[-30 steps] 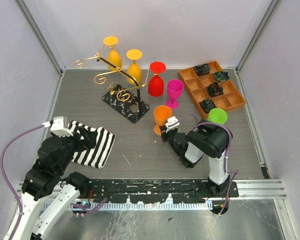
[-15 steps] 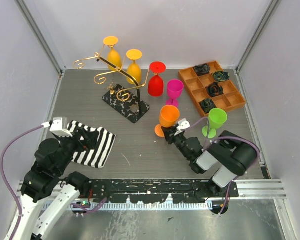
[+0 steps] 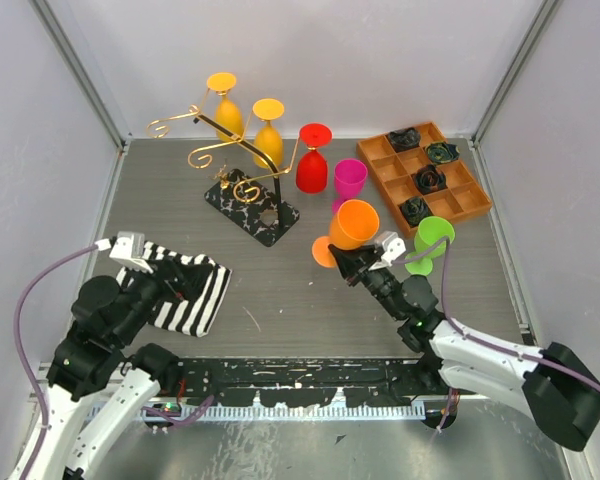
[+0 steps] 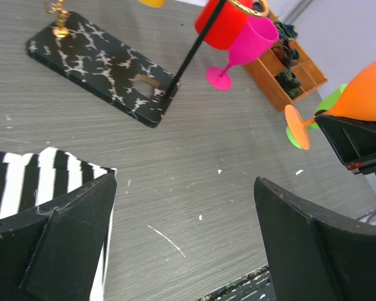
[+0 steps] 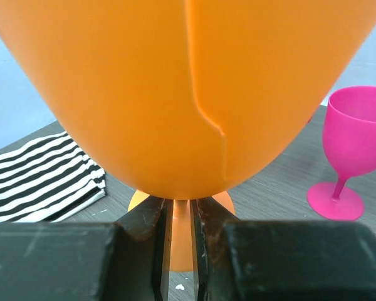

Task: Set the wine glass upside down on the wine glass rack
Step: Pick up the wine glass at the center of the board, then turn the wine glass upside down at the wine rack.

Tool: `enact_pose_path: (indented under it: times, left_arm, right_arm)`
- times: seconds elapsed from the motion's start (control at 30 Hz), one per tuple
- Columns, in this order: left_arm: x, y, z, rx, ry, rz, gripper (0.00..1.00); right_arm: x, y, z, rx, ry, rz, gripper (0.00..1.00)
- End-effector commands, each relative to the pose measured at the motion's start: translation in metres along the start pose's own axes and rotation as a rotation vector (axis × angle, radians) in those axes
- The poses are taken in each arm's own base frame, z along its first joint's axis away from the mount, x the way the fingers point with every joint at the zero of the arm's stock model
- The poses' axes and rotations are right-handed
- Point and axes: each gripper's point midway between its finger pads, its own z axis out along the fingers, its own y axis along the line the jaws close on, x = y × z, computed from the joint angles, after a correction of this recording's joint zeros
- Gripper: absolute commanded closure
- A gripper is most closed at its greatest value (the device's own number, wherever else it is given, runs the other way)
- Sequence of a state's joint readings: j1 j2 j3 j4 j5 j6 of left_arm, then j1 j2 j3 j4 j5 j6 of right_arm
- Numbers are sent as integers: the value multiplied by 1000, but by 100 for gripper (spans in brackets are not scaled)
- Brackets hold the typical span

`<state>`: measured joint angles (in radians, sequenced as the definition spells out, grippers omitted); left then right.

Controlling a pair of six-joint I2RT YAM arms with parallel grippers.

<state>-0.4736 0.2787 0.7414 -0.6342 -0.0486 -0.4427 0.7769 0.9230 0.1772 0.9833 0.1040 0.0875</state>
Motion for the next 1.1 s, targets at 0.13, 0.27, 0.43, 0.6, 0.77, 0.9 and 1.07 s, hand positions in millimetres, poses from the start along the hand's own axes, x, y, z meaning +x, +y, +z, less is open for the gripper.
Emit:
enact_pose_path:
  times: [0.13, 0.27, 0.43, 0.6, 0.77, 0.9, 1.07]
  left_arm:
    - [2, -48, 27, 240, 23, -111, 1]
    - [-2, -63, 37, 312, 7, -198, 3]
    - [1, -82, 64, 378, 7, -261, 7]
    - [20, -122, 84, 411, 19, -211, 7]
    - [24, -154, 99, 449, 5, -303, 9]
    - [22, -169, 108, 455, -9, -341, 11]
    - [20, -181, 114, 455, -16, -366, 16]
  right_arm:
    - [-37, 17, -4, -79, -63, 7, 99]
    - [-53, 24, -12, -117, -142, 16, 99]
    - [-64, 25, -10, -125, -184, 5, 99]
    - [-71, 32, -8, -156, -208, 9, 99]
    - [-78, 35, -8, -175, -241, 24, 99]
    - [-86, 38, -9, -189, -280, 58, 99]
    - [-96, 46, -11, -228, -318, 106, 99]
